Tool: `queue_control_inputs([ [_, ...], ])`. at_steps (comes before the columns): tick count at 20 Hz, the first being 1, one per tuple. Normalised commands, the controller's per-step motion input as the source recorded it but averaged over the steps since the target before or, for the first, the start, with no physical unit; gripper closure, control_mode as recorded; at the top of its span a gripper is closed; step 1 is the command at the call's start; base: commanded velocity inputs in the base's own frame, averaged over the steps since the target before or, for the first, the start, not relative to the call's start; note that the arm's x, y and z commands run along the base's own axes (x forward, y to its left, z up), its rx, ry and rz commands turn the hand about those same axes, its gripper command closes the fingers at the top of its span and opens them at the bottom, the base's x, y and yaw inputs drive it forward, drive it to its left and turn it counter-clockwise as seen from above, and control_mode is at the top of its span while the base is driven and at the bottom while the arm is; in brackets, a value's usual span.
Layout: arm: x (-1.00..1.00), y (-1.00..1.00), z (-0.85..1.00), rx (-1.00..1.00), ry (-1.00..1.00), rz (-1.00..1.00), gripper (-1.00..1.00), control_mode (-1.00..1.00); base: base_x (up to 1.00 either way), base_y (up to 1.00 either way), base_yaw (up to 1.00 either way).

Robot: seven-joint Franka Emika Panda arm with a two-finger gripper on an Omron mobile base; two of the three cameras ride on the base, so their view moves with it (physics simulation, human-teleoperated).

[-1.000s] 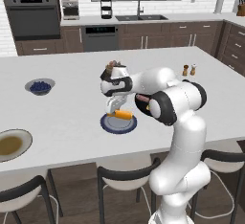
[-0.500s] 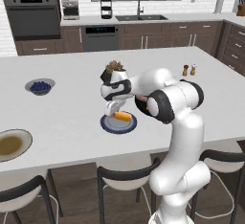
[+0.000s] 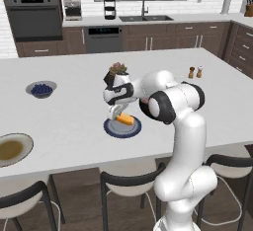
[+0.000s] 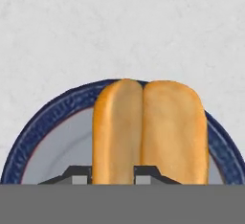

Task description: Place one bun and one sausage from the bowl on each plate.

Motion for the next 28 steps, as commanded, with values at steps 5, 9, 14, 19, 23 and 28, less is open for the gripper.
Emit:
queue_control_inputs([
  [5,0.0,0.0,-0.01,0.0,0.0,0.0,-1.0,-1.0,0.0,0.0,0.0],
  [9,0.0,0.0,0.01,0.0,0.0,0.0,-1.0,-1.0,0.0,0.0,0.0],
  [14,0.0,0.0,0.16,-0.04,0.0,0.0,-1.0,-1.0,0.0,0.0,0.0],
  [19,0.0,0.01,0.15,-0.1,0.02,0.01,-1.0,-1.0,0.0,0.0,0.0],
  [23,-0.01,0.0,0.41,-0.06,-0.01,0.0,-1.0,-1.0,0.0,0.0,0.0],
  [28,-0.01,-0.34,0.53,0.0,-0.05,0.0,-1.0,-1.0,0.0,0.0,0.0],
])
